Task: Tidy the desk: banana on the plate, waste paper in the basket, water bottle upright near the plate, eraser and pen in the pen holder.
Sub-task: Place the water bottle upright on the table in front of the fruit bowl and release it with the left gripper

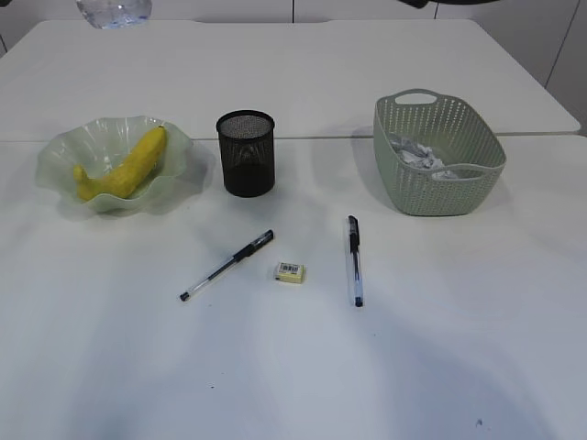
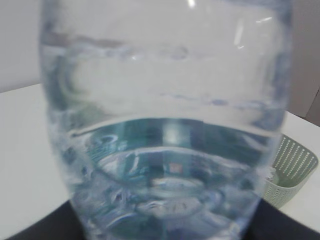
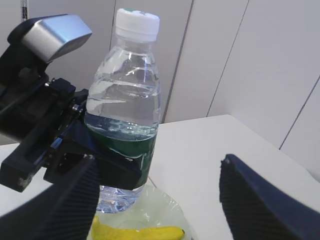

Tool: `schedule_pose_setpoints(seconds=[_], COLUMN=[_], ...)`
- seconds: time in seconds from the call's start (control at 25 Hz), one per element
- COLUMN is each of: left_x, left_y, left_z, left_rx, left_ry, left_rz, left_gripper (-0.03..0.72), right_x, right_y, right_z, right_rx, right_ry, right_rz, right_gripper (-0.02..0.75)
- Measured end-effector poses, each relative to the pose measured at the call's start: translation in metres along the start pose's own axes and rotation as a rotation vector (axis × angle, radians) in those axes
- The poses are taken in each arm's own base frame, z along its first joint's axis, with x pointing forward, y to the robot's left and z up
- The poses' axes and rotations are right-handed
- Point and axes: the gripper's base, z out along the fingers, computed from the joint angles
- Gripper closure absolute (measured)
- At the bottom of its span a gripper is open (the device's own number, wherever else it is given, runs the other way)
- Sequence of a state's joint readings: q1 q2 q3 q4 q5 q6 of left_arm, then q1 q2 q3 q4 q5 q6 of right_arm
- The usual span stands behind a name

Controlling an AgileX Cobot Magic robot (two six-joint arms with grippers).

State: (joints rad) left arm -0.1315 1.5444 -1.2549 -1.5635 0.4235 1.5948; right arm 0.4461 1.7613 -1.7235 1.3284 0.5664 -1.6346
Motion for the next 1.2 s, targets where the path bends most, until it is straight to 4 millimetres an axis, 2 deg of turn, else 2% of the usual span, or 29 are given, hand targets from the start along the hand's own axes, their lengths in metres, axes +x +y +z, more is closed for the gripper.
schedule_pose_setpoints(seconds=[1.2], left_x=[-0.0027], left_y=[0.0033], left_z=[0.0003], left_rx=[-0.033], left_ry=[-0.035], left_rz=[-0.086], left_gripper=[0.347], right_x=[0.0], right_y=[-0.0003], right_z=[0.0], right_rx=[0.003], right_ry=[0.0], right_rz=[0.002], right_gripper=[0.185])
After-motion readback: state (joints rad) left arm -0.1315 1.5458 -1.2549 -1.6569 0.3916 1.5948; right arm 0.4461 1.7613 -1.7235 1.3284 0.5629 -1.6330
